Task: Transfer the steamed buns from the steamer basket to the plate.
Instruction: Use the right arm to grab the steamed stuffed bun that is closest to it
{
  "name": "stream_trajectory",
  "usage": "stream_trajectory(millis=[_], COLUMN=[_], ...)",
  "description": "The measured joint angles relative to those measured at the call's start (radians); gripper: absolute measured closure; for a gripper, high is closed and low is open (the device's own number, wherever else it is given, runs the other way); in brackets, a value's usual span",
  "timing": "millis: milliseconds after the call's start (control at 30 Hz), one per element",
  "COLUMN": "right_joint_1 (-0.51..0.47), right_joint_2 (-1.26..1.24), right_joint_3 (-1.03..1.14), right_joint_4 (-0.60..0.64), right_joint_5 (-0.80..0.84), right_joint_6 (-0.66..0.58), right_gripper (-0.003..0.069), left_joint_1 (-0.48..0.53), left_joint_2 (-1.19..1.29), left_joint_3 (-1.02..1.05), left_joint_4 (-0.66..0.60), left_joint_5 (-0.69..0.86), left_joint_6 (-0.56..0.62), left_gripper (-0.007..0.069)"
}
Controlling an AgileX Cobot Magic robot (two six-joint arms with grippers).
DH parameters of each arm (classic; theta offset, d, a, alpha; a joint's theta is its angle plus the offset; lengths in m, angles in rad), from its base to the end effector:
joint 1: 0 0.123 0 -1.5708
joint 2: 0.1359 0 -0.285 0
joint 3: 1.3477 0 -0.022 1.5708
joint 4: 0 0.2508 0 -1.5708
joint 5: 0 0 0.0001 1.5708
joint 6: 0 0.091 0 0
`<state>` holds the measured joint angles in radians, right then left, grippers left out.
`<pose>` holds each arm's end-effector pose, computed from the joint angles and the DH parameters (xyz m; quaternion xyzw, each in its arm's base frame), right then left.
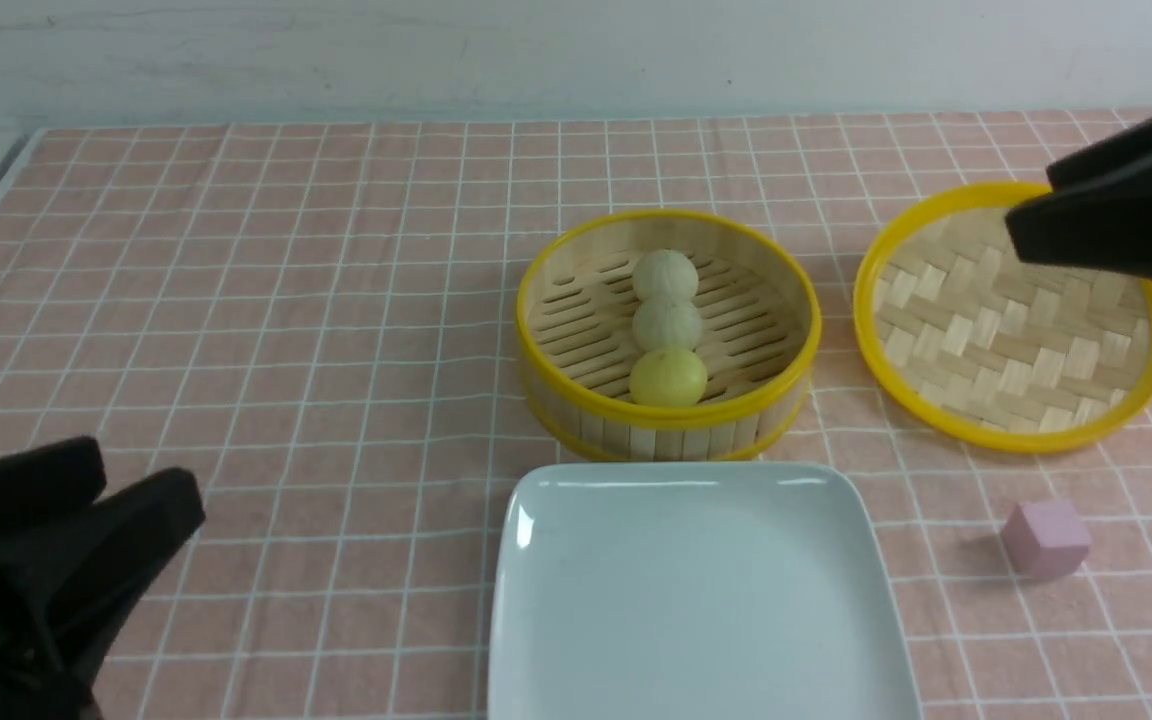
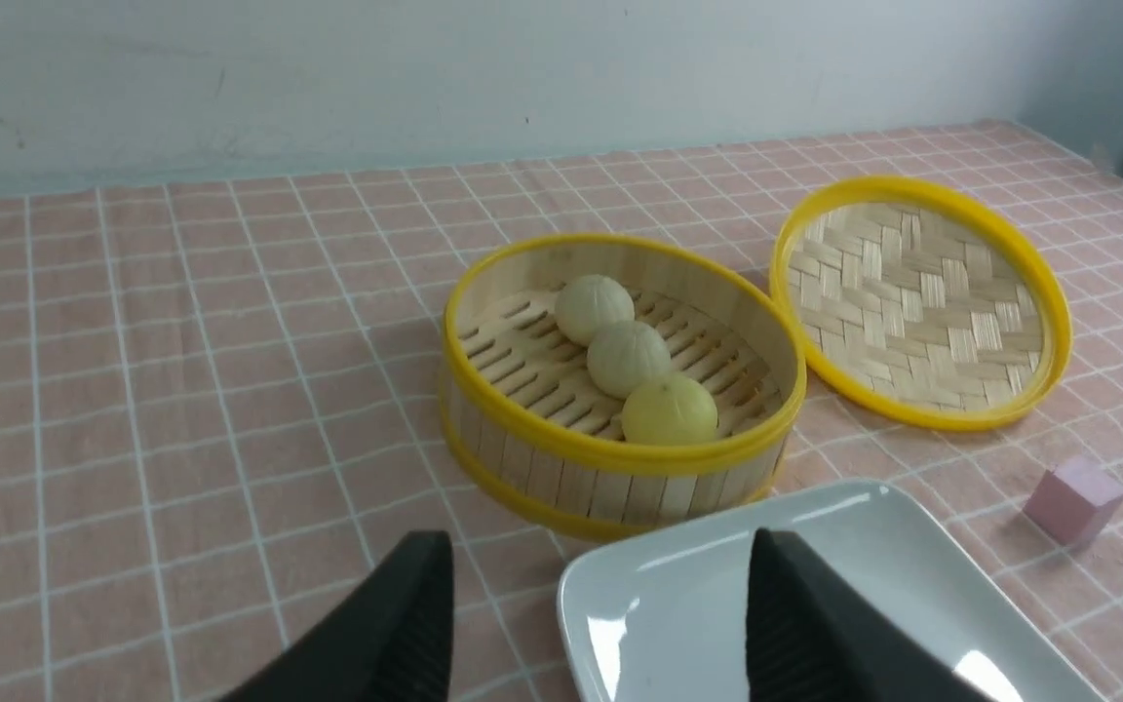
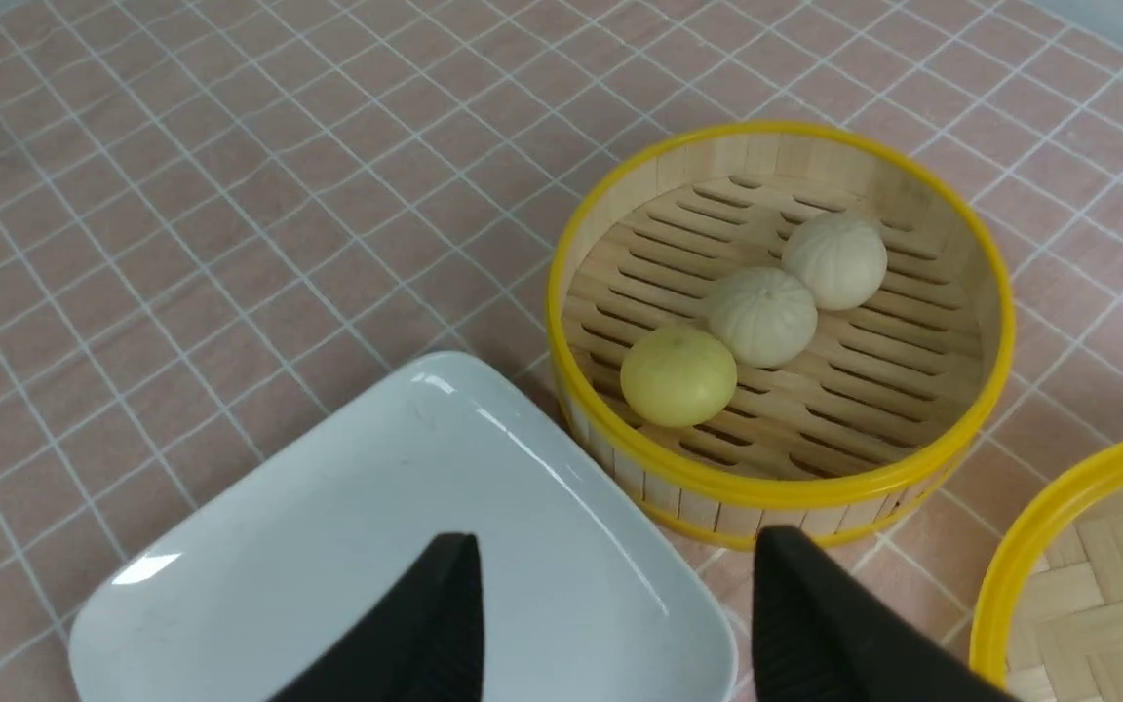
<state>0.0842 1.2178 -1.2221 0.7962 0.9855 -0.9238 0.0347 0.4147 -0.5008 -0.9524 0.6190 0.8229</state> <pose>0.2358 0.0743 0.3978 -0.3370 0.8072 0.2185 0.4327 0.0801 -0.0403 0.3196 0.1280 0.7610 -0.1886 0.6074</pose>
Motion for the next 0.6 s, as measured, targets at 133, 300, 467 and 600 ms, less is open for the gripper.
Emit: stream_trajectory(millis=[133, 300, 467, 600], right_joint_1=[0.027, 0.099, 0.146, 0.173], right_joint_2=[0.123, 0.253, 0.396, 0.533], right_joint_3=[-0.095, -0.188, -0.263, -0.335], right_joint_4=[-0.005, -0.021, -0.041, -0.076], right_joint_5=[0.003, 0.003, -0.005, -0.018], right_joint_6=[-0.069, -0.096, -0.071, -0.07], right_gripper=[0.0277, 0.0277, 0.0277, 0.0277], left_joint_1=[0.0, 0.0, 0.0, 0.0], left_joint_2=[0.043, 0.084, 0.136, 0.198], left_joint_3=[0.0, 0.0, 0.0, 0.0], left_joint_4=[-0.057, -0.069, -0.131, -0.22], left_joint_5=[-0.059, -0.092, -0.109, -0.103], left_joint_6=[0.046, 0.05, 0.068, 0.151], left_gripper=[0.0189, 0.0188, 0.0188, 0.0188])
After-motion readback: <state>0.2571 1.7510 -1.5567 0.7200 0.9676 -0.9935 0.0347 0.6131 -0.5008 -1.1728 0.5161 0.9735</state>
